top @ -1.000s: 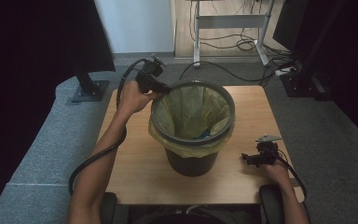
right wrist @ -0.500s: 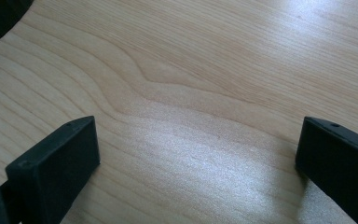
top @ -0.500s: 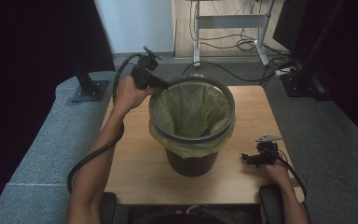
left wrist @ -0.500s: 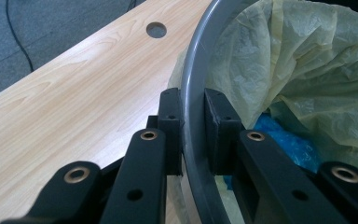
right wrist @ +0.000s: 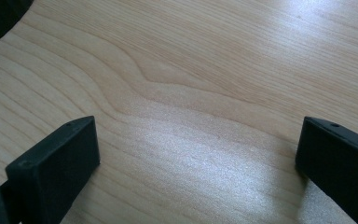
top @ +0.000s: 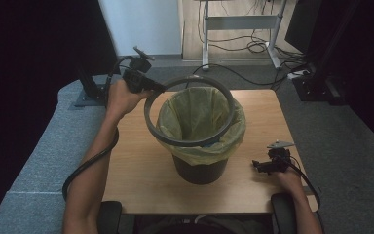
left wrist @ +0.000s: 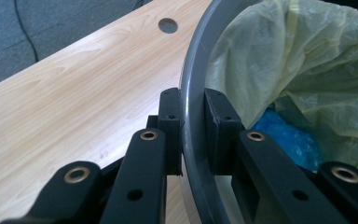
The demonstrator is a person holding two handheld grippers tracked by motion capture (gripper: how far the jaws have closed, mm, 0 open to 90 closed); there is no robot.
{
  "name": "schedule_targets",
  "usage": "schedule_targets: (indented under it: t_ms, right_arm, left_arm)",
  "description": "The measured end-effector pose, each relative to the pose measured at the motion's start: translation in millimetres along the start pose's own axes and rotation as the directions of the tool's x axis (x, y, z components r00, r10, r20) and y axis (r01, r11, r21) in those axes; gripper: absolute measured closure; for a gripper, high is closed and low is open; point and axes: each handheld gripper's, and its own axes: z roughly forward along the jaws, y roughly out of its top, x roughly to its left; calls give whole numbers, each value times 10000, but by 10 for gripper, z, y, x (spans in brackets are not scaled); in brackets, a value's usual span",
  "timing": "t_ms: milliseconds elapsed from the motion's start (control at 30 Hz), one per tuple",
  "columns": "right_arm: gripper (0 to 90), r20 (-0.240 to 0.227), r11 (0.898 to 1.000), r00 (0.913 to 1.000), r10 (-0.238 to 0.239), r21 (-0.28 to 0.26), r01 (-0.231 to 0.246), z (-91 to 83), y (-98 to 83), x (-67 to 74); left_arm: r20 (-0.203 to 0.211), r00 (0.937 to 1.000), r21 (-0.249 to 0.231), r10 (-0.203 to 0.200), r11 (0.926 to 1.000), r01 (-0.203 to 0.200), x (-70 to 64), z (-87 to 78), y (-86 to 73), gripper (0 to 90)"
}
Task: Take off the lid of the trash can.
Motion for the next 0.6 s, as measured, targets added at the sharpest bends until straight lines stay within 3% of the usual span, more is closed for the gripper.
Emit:
schedule_targets:
  t_ms: [600]
  right_arm:
    - [0, -1, 10000, 10000, 5, -1, -5, 0, 0, 0]
  left_arm:
    - [-517, 9936, -181, -1006, 9948, 998, 405, -336, -388, 783]
